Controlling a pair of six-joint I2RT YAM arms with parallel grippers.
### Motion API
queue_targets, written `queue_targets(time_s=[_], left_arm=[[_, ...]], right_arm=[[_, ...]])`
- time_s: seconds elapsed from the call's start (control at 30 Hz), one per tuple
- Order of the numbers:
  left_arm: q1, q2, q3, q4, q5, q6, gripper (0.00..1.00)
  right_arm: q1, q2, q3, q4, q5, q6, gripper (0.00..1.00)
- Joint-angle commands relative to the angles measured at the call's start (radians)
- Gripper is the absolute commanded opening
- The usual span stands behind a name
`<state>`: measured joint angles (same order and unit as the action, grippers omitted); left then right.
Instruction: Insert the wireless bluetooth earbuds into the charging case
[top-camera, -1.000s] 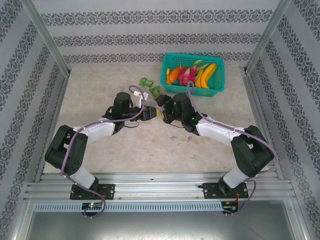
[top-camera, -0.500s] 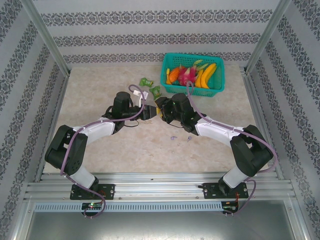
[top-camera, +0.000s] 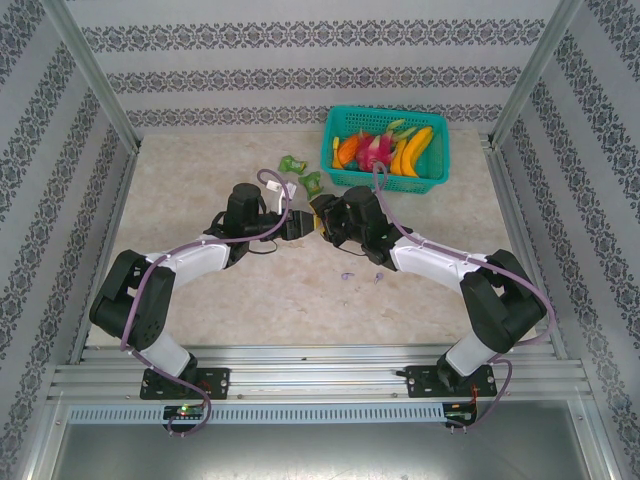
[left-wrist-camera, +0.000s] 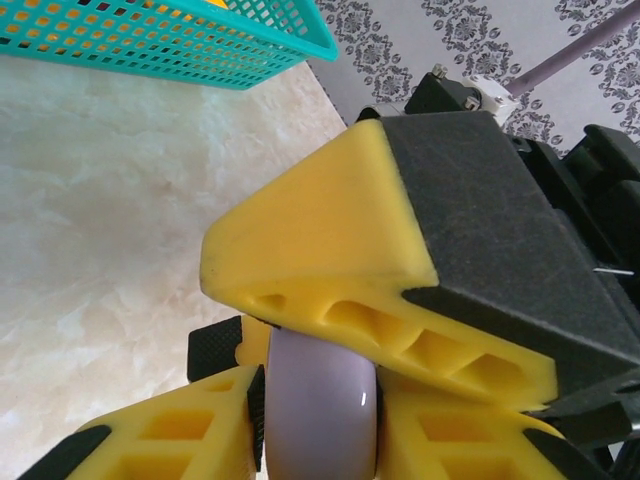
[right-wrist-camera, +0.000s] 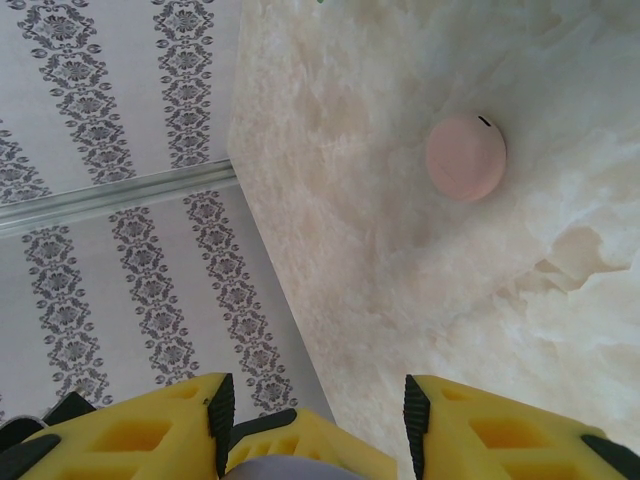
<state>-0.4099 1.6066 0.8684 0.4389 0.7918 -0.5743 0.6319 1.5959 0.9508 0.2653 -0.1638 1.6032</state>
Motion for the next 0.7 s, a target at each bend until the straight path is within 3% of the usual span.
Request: queue_targets(time_s=[0.0,0.43,0.67], left_arm=[[0.010,-0.013,0.022,-0.013,-0.009,0.028,0.36],[0.016,-0.028,0.011,-0.005,-0.016,0.024,0.40],[0.020,-0.035,0.005,0.000,-0.018,0.021,0.37]], right_arm=[[-0.004,0.003,0.006,0.019,0.020,0.007,0.37],[-0.006,0.005,-0.009,0.018,0.021,0.009,0.37],[-0.008,0.006,-0.014,0.018,0.023,0.011,0.37]])
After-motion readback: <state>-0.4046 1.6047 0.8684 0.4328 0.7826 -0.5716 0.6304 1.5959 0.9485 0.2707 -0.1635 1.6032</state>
